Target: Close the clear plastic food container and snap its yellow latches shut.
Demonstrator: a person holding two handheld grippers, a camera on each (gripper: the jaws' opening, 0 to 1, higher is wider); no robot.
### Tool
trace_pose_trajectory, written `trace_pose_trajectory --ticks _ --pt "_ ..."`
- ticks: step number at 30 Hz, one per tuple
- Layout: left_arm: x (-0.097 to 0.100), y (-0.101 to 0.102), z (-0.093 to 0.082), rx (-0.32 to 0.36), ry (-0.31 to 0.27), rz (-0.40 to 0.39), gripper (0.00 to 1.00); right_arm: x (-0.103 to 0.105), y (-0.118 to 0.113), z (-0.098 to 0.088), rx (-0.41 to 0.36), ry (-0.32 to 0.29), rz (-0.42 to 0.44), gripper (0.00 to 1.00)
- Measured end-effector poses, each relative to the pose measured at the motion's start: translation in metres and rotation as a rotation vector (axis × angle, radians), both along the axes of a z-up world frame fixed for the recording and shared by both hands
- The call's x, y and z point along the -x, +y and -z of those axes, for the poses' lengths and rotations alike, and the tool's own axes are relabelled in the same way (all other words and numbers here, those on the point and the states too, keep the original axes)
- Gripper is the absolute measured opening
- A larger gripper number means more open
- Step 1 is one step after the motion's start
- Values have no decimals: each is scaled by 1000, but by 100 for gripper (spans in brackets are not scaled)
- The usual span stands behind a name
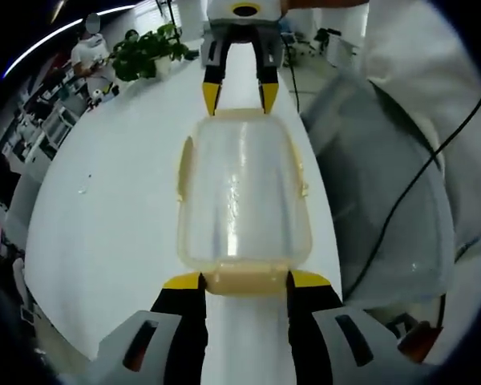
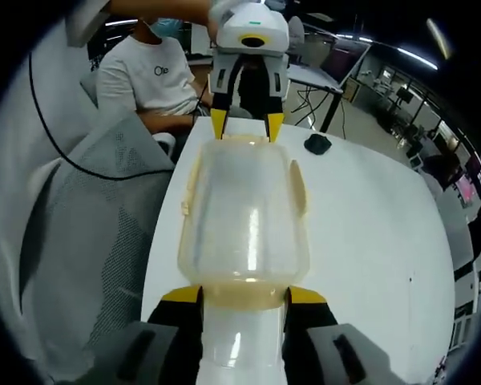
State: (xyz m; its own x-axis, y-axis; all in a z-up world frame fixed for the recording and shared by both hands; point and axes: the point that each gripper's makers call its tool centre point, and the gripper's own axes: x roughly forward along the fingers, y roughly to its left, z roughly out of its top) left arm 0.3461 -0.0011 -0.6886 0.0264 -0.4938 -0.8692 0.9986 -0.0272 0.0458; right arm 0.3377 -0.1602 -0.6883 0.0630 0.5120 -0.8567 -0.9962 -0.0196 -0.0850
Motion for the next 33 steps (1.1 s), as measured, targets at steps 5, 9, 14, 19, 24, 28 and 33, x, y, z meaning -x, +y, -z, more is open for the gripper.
trace_pose_trajectory --ticks 5,9,14,19,24,28,33 --pt "-3 -18 -2 7 4 13 36 1 -19 1 0 8 20 36" --pt "-3 -35 2 -3 2 23 36 2 -35 2 13 10 29 36" --pt "-4 -51 7 -4 7 27 36 2 -52 5 17 14 37 36" --pt "-7 -63 10 -10 9 33 36 1 -63 8 20 16 42 36" --pt "-8 -72 13 -21 12 32 36 -1 -72 10 21 18 44 36" --pt "-8 -79 18 -30 20 34 36 -1 -79 15 27 26 41 36" --pt "-8 -89 26 -57 17 33 36 -2 -88 23 38 22 32 36"
